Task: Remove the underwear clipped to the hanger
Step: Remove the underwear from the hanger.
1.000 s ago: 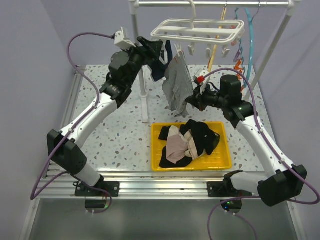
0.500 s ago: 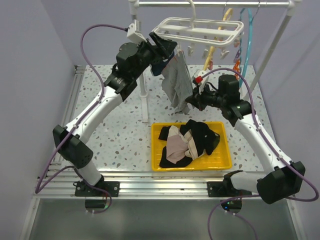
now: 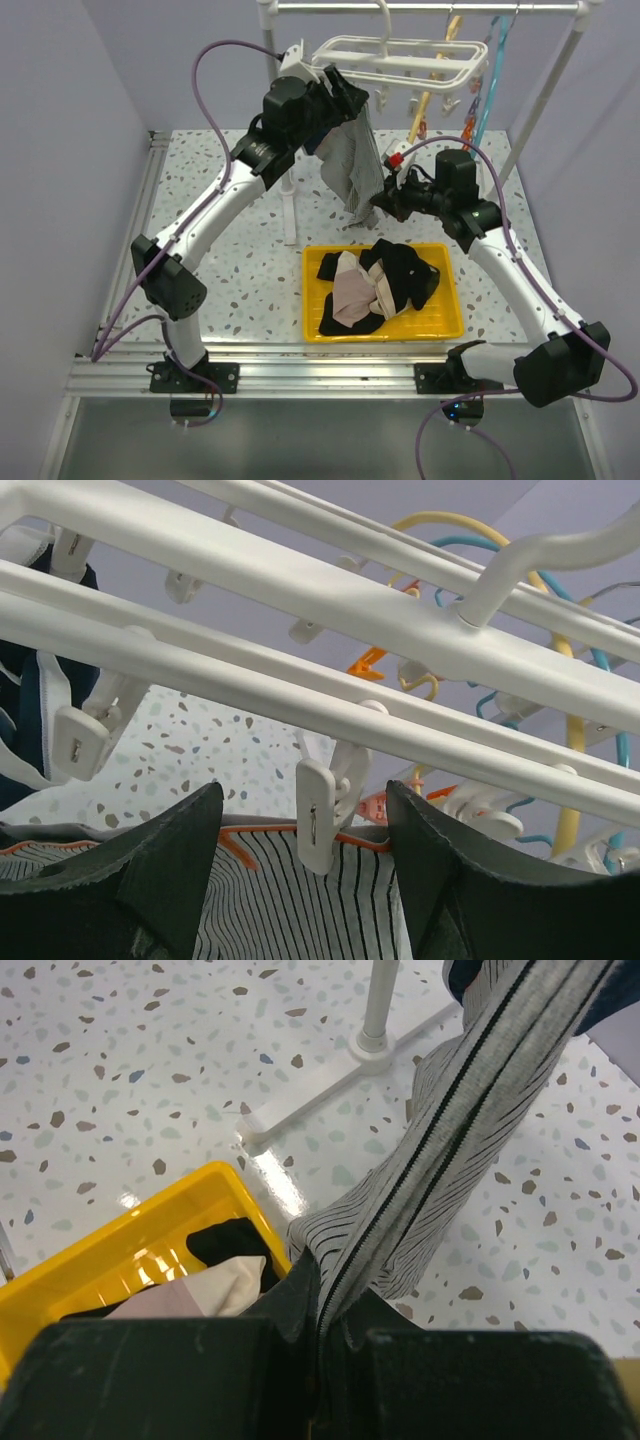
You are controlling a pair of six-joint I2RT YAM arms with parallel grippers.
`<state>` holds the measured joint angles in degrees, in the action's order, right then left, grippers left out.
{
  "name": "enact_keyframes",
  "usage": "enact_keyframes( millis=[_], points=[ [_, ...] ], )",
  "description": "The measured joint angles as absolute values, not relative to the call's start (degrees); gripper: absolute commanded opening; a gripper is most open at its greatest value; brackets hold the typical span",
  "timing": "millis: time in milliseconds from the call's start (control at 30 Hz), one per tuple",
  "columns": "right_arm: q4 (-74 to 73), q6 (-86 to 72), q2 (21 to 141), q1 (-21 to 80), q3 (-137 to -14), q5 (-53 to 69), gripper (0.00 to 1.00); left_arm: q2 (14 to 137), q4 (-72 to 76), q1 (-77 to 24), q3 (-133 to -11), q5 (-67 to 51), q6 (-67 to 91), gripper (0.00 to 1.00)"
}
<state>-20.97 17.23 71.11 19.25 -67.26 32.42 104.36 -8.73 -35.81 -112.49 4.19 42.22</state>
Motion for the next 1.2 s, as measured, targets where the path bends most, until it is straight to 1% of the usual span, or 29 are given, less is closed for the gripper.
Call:
enact_keyframes(
  millis=[233,367,433,533,567,633,667,733,767,833,900,933,967,1033,1067,1100,1133,1167,1200],
  points=[
    [-21.0,17.3,71.1,19.6,-67.3,32.4,0.0,108.3,-10.1,-36.5,-116.6,6.2,41.0,0.69],
    [-21.0,17.4,71.1,19.8,-67.3,32.4,0.0,109.1,-10.3,-37.4,-118.0,8.2,40.6,0.64],
    [-21.0,17.5,71.1,19.9,-67.3,32.4,0.0,109.3,-10.3,-37.7,-118.4,9.1,40.3,0.64],
    [-21.0,17.4,71.1,19.9,-67.3,32.4,0.0,109.5,-9.9,-38.0,-118.8,10.2,39.9,0.59],
    [-21.0,17.4,71.1,20.0,-67.3,32.4,0.0,109.6,-9.8,-38.1,-118.8,10.5,39.9,0.54],
    [-21.0,17.5,71.1,20.0,-67.3,32.4,0.0,109.8,-9.8,-38.2,-118.9,11.2,39.7,0.49],
    [-21.0,17.5,71.1,20.0,-67.3,32.4,0.0,110.0,-9.6,-38.3,-118.9,11.4,39.7,0.39],
    [-20.9,17.5,71.1,20.0,-67.3,32.4,0.0,110.1,-9.3,-38.3,-118.9,11.7,39.7,0.25],
    [-20.9,17.5,71.1,20.0,-67.3,32.4,0.0,110.2,-9.1,-38.3,-118.9,11.8,39.5,0.12],
    [-20.9,17.5,71.1,20.0,-67.3,32.4,0.0,110.2,-8.8,-38.3,-118.9,11.9,39.3,0.06],
    [-20.9,17.5,71.1,20.0,-67.3,32.4,0.0,110.3,-8.6,-38.4,-118.9,12.0,39.0,0.08],
    [-20.9,17.5,71.1,20.0,-67.3,32.4,0.0,110.3,-8.6,-38.4,-118.9,12.0,38.9,0.2],
    [-20.9,17.5,71.1,20.0,-67.3,32.4,0.0,110.3,-8.5,-38.4,-118.9,12.0,38.9,0.27],
    [-20.9,17.5,71.1,20.0,-67.3,32.4,0.0,110.3,-8.4,-38.4,-118.9,12.0,38.8,0.37],
    [-20.9,17.5,71.1,20.0,-67.3,32.4,0.0,110.3,-8.2,-38.4,-118.8,12.0,38.6,0.37],
    [-20.9,17.5,71.1,20.0,-67.3,32.4,0.0,110.2,-7.9,-38.4,-118.7,12.0,38.8,0.3],
    [-20.9,17.5,71.1,20.0,-67.3,32.3,0.0,110.2,-7.4,-38.4,-118.6,12.0,38.8,0.14],
    [-20.9,17.5,71.1,20.0,-67.3,32.2,0.0,110.1,-7.0,-38.4,-118.2,12.0,39.0,0.11],
    [-20.9,17.5,71.1,20.0,-67.3,32.2,0.0,110.1,-6.8,-38.4,-118.1,12.1,38.6,0.09]
  ],
)
